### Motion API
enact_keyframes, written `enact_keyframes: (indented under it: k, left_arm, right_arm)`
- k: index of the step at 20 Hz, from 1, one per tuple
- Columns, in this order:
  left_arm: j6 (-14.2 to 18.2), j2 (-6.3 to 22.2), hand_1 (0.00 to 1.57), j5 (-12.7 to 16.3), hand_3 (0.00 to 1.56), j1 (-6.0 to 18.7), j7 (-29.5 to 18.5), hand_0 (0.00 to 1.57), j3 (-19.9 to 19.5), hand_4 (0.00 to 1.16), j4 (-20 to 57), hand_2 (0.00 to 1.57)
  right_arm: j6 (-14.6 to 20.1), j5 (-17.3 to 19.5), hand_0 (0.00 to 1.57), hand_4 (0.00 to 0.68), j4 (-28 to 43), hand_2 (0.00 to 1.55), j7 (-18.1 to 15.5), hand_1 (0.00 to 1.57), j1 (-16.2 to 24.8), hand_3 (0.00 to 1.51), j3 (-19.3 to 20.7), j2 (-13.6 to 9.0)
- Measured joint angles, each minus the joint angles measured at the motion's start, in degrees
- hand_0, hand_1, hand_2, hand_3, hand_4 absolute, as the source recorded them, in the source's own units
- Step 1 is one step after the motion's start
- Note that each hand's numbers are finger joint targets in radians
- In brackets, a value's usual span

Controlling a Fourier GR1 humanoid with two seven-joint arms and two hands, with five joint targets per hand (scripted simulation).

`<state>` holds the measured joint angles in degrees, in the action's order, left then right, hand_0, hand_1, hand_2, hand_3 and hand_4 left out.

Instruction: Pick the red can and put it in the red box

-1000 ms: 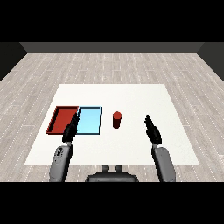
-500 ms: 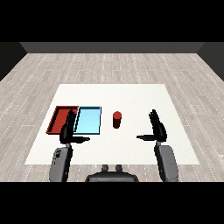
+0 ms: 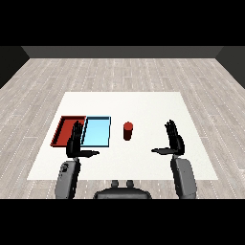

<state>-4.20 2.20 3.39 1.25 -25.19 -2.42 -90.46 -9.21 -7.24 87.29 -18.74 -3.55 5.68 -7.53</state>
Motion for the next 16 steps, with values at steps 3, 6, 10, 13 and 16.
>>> enact_keyframes:
  k: [3, 6, 10, 13, 16]
  left_arm:
    - [-0.1, 0.0, 0.00, 0.0, 0.00, -0.9, -0.1, 0.00, 0.2, 0.00, -1.2, 0.00]
    - [-1.5, 0.4, 0.00, 1.2, 0.00, -2.0, -1.3, 0.00, -0.4, 0.00, -1.3, 0.00]
    - [-1.5, 0.1, 0.00, 1.1, 0.00, -2.2, -2.3, 0.00, -0.2, 0.00, -0.8, 0.00]
    - [-1.5, 0.4, 0.00, 1.9, 0.00, -2.4, -1.4, 0.00, -0.9, 0.00, -2.1, 0.00]
    - [-1.4, 0.3, 0.00, 2.1, 0.00, -1.4, -1.1, 0.00, -1.0, 0.00, -1.6, 0.00]
  right_arm:
    - [0.5, 0.1, 0.00, 0.000, -0.7, 0.00, 0.6, 0.00, -1.2, 0.00, -0.2, 0.8]
    - [-0.4, 0.2, 0.00, 0.000, -2.5, 0.00, -0.6, 0.00, -1.3, 0.00, 0.4, 0.4]
    - [-0.5, 0.5, 0.00, 0.000, -6.0, 0.00, -2.0, 0.00, -2.6, 0.00, 0.1, 1.3]
    - [0.3, 1.5, 0.00, 0.000, -7.7, 0.00, -1.9, 0.00, -4.2, 0.00, -0.3, 1.8]
    - [1.1, 1.8, 0.00, 0.000, -9.7, 0.00, -0.9, 0.00, -7.0, 0.00, -0.4, 2.2]
